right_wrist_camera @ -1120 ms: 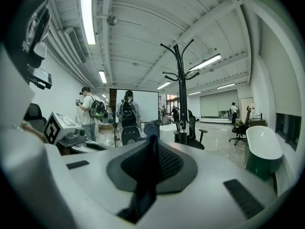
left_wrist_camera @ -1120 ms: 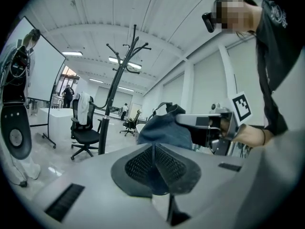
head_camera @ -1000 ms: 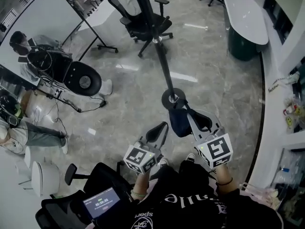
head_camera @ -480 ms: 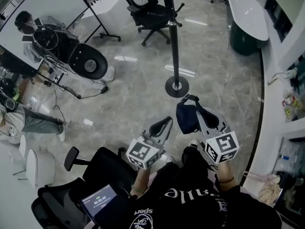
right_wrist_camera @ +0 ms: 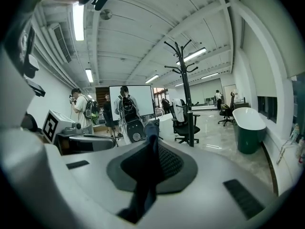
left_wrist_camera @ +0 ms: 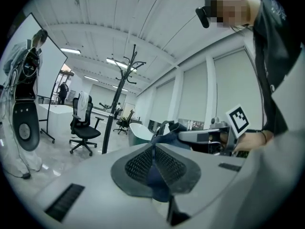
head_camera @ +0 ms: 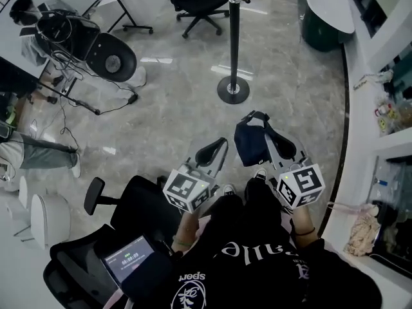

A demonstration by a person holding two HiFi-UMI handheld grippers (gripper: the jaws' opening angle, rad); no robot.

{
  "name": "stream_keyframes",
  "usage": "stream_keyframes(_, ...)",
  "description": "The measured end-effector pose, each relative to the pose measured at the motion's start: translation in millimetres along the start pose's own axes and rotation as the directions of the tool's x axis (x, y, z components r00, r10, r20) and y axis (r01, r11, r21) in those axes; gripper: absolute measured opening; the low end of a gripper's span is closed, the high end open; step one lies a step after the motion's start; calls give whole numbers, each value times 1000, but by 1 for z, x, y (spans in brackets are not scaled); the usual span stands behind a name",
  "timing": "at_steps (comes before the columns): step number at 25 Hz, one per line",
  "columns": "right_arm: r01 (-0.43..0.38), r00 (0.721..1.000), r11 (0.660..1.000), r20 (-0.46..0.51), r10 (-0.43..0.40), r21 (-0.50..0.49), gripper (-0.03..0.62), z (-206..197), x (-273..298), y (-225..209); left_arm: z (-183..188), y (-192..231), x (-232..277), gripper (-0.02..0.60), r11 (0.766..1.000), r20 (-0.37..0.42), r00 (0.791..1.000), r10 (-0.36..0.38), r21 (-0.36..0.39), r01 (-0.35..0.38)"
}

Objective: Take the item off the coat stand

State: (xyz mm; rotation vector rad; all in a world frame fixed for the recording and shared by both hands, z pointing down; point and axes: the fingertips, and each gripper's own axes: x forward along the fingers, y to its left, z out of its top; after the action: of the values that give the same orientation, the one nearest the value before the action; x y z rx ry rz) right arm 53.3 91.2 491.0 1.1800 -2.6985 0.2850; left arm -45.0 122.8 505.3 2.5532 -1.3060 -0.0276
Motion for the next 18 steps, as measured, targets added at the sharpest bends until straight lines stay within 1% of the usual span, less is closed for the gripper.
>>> stream_keyframes(3, 1, 1000, 1000, -10, -1, 5, 38, -3, -4, 2, 1, -2, -2, 6, 999, 23, 1000, -6, -33, 7)
stream_keyframes(6, -9, 1000, 1000, -11, 9, 5, 38, -6, -8, -2, 0, -7, 1, 6, 999, 35, 999, -3, -39, 5)
stream_keyframes(10, -26, 1000, 999, -14, 26, 22, 38, 1, -5, -7, 10, -7, 10, 6, 999, 45, 999, 4, -44, -2)
stream_keyframes(13, -34, 999, 999, -14, 35, 30, 37, 5, -6, -11, 16, -13, 15, 6, 999, 49, 999, 3, -39, -1)
stream_keyframes(18, -69, 998, 998, -16, 69, 6, 37, 9, -11, -7, 21, -26, 17, 6, 1000, 41, 999, 12, -16, -11)
